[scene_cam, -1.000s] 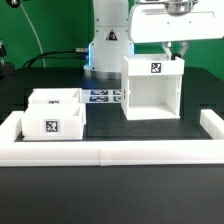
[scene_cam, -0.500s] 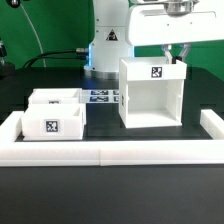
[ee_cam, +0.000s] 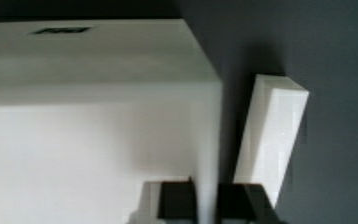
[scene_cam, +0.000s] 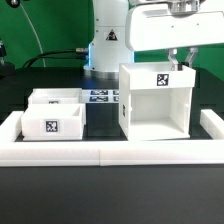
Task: Assemble drawer
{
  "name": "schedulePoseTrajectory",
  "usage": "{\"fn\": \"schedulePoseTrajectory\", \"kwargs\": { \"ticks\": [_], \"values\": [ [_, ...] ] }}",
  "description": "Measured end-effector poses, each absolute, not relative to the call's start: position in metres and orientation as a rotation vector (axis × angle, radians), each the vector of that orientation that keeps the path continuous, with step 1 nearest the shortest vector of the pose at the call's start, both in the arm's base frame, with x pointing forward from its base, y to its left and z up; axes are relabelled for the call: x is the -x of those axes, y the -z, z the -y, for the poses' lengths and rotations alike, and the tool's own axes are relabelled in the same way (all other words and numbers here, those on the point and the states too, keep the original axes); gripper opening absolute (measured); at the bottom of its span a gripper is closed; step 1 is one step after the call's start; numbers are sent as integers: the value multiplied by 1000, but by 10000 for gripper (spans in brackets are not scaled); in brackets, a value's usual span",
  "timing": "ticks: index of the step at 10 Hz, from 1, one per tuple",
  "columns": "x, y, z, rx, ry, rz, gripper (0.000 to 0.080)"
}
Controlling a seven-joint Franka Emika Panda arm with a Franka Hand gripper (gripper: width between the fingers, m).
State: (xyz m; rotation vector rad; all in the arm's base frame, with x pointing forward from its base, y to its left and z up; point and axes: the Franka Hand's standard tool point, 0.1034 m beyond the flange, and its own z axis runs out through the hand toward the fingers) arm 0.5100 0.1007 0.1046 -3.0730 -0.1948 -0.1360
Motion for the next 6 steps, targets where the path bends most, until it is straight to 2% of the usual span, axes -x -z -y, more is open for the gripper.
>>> {"fn": "schedulePoseTrajectory", "kwargs": {
  "ticks": [6],
  "values": [
    [-514, -104, -101, 3066, 141, 144, 38]
  ]
}}
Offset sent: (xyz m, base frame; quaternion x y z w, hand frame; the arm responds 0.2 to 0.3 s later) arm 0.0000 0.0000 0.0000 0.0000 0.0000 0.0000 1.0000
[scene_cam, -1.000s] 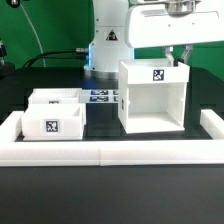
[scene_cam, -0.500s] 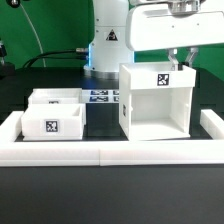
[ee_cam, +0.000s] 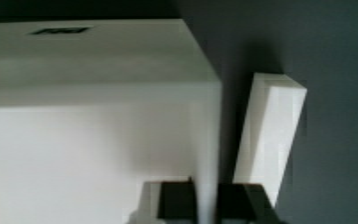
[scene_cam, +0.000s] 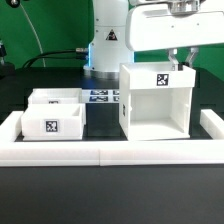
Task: Assemble drawer
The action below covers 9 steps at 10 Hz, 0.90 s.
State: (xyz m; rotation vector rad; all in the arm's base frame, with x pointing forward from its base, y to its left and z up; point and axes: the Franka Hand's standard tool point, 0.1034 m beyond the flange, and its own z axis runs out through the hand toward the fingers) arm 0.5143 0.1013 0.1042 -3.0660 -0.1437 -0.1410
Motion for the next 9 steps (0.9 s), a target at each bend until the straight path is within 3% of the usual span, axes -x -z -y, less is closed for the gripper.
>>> {"fn": "schedulePoseTrajectory", "kwargs": {
  "ticks": [5, 9],
  "values": [
    [-579, -105, -106, 3044, 221, 120, 38],
    [-586, -106, -110, 3036, 251, 66, 38]
  ]
}}
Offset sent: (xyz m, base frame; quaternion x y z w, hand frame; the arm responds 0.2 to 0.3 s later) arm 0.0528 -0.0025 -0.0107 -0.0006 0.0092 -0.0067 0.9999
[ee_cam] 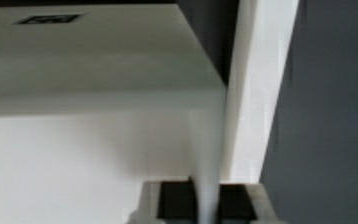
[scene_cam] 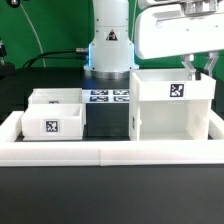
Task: Assemble drawer
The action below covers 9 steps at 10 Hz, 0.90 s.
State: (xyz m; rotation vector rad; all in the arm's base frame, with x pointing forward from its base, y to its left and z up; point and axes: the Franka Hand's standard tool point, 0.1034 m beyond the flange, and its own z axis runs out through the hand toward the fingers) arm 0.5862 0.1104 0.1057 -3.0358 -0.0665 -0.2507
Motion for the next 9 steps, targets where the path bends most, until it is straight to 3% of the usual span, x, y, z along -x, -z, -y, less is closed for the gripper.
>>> {"fn": "schedulePoseTrajectory", "kwargs": {
  "ticks": [9],
  "values": [
    [-593, -112, -116, 2875, 240, -676, 39]
  ]
}}
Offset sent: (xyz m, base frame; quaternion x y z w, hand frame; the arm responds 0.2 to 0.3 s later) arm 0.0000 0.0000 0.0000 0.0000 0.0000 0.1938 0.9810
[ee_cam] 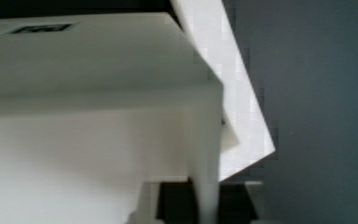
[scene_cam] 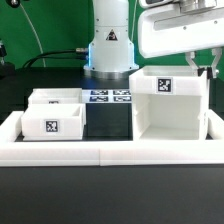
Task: Assemble drawer
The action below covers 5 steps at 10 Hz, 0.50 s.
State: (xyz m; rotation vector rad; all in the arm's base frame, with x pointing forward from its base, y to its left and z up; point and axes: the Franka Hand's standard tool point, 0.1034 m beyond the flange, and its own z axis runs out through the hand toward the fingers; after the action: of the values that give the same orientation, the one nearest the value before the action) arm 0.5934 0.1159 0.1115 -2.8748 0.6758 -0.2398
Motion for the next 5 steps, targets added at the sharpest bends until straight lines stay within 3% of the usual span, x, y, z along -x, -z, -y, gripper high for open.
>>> {"fn": "schedulePoseTrajectory", "kwargs": {
  "ticks": [5],
  "values": [
    [-603, -111, -105, 2657, 252, -1158, 48]
  ]
}}
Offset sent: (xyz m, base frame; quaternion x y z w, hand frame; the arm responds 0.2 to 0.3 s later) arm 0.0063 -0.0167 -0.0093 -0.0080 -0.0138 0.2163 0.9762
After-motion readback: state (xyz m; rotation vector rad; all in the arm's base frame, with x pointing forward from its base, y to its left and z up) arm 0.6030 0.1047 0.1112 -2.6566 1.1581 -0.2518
